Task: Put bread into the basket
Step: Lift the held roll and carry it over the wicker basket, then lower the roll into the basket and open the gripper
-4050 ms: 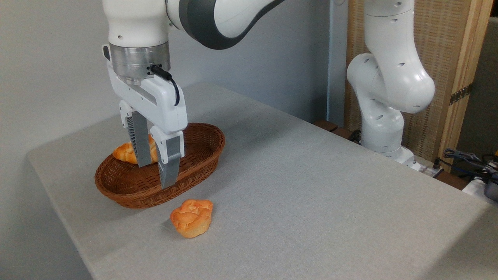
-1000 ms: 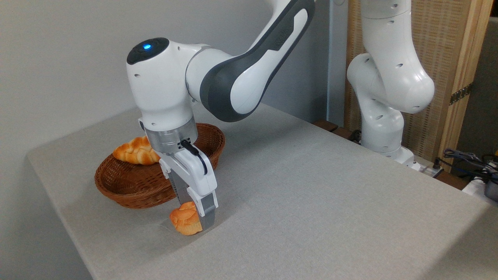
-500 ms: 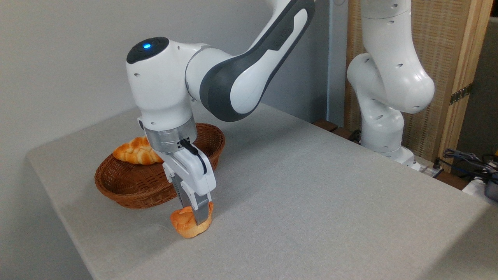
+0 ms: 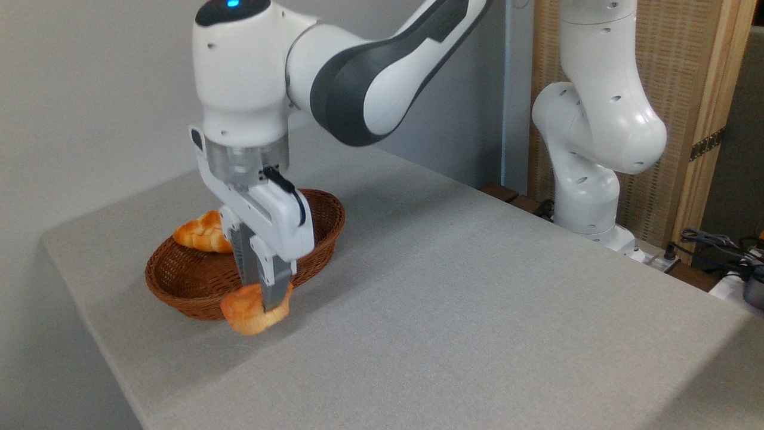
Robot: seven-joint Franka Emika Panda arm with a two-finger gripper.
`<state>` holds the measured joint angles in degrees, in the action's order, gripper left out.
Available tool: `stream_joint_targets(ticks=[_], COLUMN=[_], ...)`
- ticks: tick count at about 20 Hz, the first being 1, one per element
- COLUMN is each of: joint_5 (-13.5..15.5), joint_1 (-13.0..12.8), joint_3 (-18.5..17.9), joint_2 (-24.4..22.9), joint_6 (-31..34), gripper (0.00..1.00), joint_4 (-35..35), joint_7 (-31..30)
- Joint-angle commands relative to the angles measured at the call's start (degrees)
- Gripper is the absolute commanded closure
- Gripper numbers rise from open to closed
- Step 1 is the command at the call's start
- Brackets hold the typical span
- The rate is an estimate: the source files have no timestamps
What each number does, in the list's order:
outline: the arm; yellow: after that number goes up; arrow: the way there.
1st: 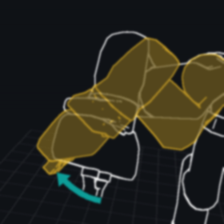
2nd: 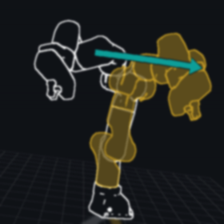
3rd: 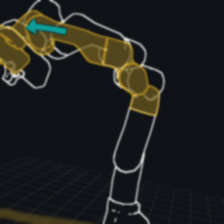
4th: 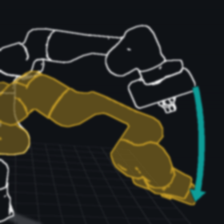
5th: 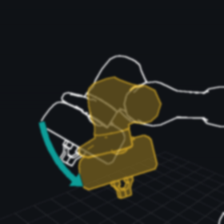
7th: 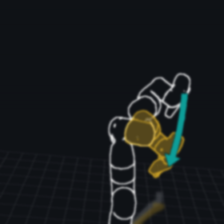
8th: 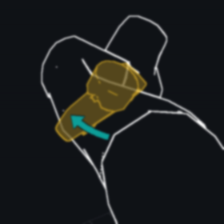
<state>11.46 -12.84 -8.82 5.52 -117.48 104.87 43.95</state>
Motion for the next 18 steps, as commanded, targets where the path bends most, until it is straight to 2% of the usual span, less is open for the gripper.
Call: stream_joint_targets(ticks=[1, 4, 7, 9, 18], joint_5=[4.87, 5.07, 5.16, 4.89, 4.72], joint_1=[-0.60, -0.60, -0.60, -0.60, -0.69], joint_3=[1.86, 5.38, 7.58, 8.72, 10.57], joint_2=[-2.45, -2.36, -1.83, -1.39, 0.19], joint_6=[-0.21, -0.20, -0.20, -0.29, -0.29], gripper=[0.35, 0.35, 0.27, 0.00, 0.00], joint_4=[-0.71, -0.72, -0.63, -0.63, -0.63], joint_7=[0.27, -2.10, -2.28, -2.28, -3.08])
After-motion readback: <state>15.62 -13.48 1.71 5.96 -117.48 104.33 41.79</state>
